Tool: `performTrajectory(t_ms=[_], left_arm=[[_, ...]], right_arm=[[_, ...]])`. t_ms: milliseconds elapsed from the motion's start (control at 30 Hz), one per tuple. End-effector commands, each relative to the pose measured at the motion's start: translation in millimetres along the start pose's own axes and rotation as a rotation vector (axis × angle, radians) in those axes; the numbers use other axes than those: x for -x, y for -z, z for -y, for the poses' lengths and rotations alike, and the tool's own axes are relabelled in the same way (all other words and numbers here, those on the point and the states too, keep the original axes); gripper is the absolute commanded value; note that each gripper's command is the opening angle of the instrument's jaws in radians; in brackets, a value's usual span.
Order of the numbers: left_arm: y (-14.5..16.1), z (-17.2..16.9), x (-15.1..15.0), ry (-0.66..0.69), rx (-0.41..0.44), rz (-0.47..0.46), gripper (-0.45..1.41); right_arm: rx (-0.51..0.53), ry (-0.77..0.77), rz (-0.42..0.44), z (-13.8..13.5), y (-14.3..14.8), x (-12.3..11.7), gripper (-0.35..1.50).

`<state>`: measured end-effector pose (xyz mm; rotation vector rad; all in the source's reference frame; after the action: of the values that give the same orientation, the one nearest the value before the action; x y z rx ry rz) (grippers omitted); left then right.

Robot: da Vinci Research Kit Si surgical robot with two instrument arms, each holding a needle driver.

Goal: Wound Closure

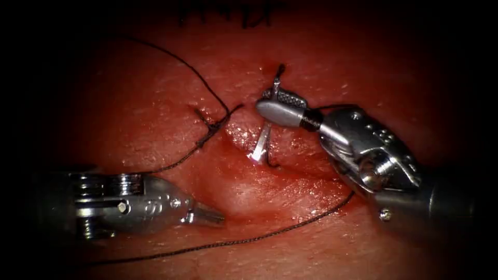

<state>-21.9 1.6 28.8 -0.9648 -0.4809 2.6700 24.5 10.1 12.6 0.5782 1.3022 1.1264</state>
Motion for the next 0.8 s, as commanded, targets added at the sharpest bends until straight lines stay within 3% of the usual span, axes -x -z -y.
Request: performTrajectory(t_ms=[33, 367, 800], left_arm=[[-0.9, 0.1, -0.1, 0.000, 0.000, 0.000, -0.40], [-1.0, 0.2, 0.1, -0.002, -0.002, 0.000, -0.40], [-1.1, 0.2, 0.1, -0.001, -0.002, 0.000, -0.40]], right_arm=[[-0.015, -0.044, 0.006, -0.1, -0.8, 0.7, -0.35], [-0.102, -0.286, 0.056, 0.6, -1.7, 1.7, -0.35], [-0.106, -0.562, 0.060, 1.6, -2.0, 2.1, -0.35]])
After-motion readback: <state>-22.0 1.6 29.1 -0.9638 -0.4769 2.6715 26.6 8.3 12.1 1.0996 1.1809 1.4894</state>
